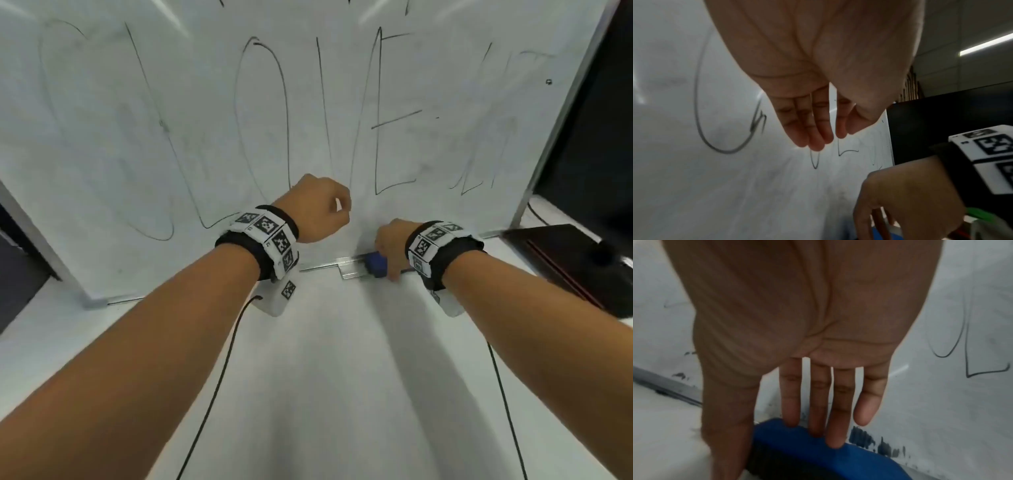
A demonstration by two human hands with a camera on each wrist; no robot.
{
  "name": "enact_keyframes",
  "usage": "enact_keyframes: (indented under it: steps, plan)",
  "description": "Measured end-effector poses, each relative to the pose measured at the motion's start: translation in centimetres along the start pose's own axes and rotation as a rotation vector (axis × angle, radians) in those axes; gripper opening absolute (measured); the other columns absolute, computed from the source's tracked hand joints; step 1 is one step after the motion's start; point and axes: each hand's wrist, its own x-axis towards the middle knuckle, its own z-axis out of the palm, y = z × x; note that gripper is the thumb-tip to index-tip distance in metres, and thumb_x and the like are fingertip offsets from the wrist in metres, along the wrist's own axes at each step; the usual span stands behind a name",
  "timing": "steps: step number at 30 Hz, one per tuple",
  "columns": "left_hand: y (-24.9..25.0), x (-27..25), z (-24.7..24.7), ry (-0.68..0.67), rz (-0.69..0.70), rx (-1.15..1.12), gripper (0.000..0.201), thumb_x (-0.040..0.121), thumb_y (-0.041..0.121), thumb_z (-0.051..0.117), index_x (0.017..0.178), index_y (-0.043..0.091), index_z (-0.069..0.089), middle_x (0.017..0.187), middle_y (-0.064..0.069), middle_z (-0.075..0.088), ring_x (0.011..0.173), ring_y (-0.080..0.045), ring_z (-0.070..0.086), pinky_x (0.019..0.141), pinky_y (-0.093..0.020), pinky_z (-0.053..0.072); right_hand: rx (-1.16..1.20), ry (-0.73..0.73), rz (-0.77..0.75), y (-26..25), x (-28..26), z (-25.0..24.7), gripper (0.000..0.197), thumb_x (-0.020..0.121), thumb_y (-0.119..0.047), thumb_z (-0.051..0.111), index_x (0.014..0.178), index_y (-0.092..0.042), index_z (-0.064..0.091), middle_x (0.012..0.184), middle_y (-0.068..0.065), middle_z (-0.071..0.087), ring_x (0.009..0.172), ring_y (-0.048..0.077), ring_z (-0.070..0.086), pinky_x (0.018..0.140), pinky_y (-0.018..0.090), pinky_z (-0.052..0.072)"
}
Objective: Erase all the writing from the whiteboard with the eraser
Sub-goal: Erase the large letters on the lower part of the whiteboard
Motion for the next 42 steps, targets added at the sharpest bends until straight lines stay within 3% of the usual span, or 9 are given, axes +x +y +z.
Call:
enact_keyframes:
  steps: [4, 10, 17, 26, 29, 33, 35, 38, 42]
  plan:
    - [-0.2, 0.3, 4.1, -0.125, -0.048, -0.062, 0.017, 0.089, 0.022, 0.059, 0.098, 0.020, 0.073, 0.076, 0.002, 0.069, 0.071, -0.010, 0.061, 0.075, -0.024, 0.052, -0.026, 0.016, 0.057, 0.2, -0.2, 0.4, 0.045, 0.052, -0.034, 0.083, 0.089, -0.025, 0.058, 0.083, 0.001, 0.055, 0.067, 0.023, 0.062, 0.063, 0.035, 0.057]
    - [-1.8, 0.8, 11.1, -0.372, -0.112, 0.071, 0.035, 0.091, 0.033, 0.062, 0.124, 0.023, 0.068, 0.118, -0.006, 0.067, 0.099, -0.026, 0.065, 0.091, -0.036, 0.053, -0.055, 0.084, 0.037, 0.0, -0.9, 0.9, 0.038, 0.055, -0.030, 0.083, 0.084, -0.025, 0.060, 0.079, 0.000, 0.055, 0.062, 0.021, 0.060, 0.056, 0.030, 0.053]
    - [-2.4, 1.9, 13.5, -0.359, -0.117, 0.159, 0.023, 0.091, 0.027, 0.060, 0.108, 0.020, 0.073, 0.089, -0.004, 0.061, 0.084, -0.030, 0.065, 0.075, -0.030, 0.051, -0.153, 0.192, -0.025, -0.2, -1.6, 1.9, 0.029, 0.072, -0.026, 0.078, 0.094, -0.020, 0.061, 0.072, -0.001, 0.038, 0.067, 0.022, 0.052, 0.058, 0.031, 0.044]
    - [-1.1, 0.6, 13.6, -0.306, -0.189, 0.134, 0.018, 0.087, 0.033, 0.065, 0.100, 0.021, 0.063, 0.090, -0.003, 0.061, 0.079, -0.023, 0.062, 0.071, -0.030, 0.049, -0.077, 0.286, -0.010, -0.2, -3.9, 2.7, 0.028, 0.082, -0.027, 0.069, 0.108, -0.021, 0.063, 0.088, 0.004, 0.048, 0.076, 0.023, 0.054, 0.064, 0.033, 0.045]
    - [-0.9, -0.6, 11.7, -0.194, -0.226, -0.028, 0.023, 0.089, 0.033, 0.065, 0.106, 0.018, 0.067, 0.098, -0.006, 0.069, 0.089, -0.026, 0.066, 0.078, -0.031, 0.052, -0.001, 0.388, -0.021, -0.7, -5.0, 2.1, 0.024, 0.086, -0.037, 0.062, 0.105, -0.022, 0.064, 0.092, 0.004, 0.054, 0.082, 0.025, 0.058, 0.066, 0.033, 0.044]
    - [-0.7, -2.2, 7.9, 0.038, -0.258, -0.171, 0.025, 0.089, 0.027, 0.061, 0.110, 0.015, 0.069, 0.102, -0.003, 0.070, 0.091, -0.021, 0.067, 0.084, -0.035, 0.056, 0.184, 0.587, -0.088, -2.3, -6.6, 0.3, 0.027, 0.086, -0.049, 0.057, 0.093, -0.023, 0.060, 0.083, -0.001, 0.052, 0.076, 0.023, 0.056, 0.062, 0.032, 0.044]
    - [-0.7, -3.2, 5.7, 0.191, -0.243, -0.278, 0.024, 0.090, 0.024, 0.059, 0.110, 0.018, 0.069, 0.100, 0.003, 0.072, 0.090, -0.012, 0.068, 0.084, -0.028, 0.055, 0.403, 0.729, -0.179, -3.4, -7.3, -0.8, 0.025, 0.086, -0.048, 0.057, 0.085, -0.025, 0.051, 0.078, -0.003, 0.050, 0.071, 0.021, 0.053, 0.058, 0.031, 0.041]
    - [-0.5, -5.3, 1.9, 0.424, -0.191, -0.402, 0.025, 0.094, 0.018, 0.058, 0.116, 0.022, 0.070, 0.102, 0.010, 0.074, 0.092, 0.000, 0.067, 0.081, -0.010, 0.050, 0.754, 0.876, -0.399, -5.6, -8.6, -3.3, 0.022, 0.087, -0.039, 0.062, 0.088, -0.024, 0.047, 0.083, 0.000, 0.056, 0.071, 0.020, 0.056, 0.059, 0.036, 0.050]
    - [-0.6, -7.9, -2.8, 0.604, -0.157, -0.551, 0.029, 0.093, 0.019, 0.054, 0.115, 0.023, 0.071, 0.104, 0.010, 0.075, 0.097, -0.007, 0.070, 0.088, -0.032, 0.058, 0.948, 0.940, -0.565, -9.1, -9.9, -6.6, 0.022, 0.091, -0.033, 0.065, 0.100, -0.026, 0.047, 0.099, -0.007, 0.059, 0.073, 0.008, 0.058, 0.063, 0.024, 0.050]
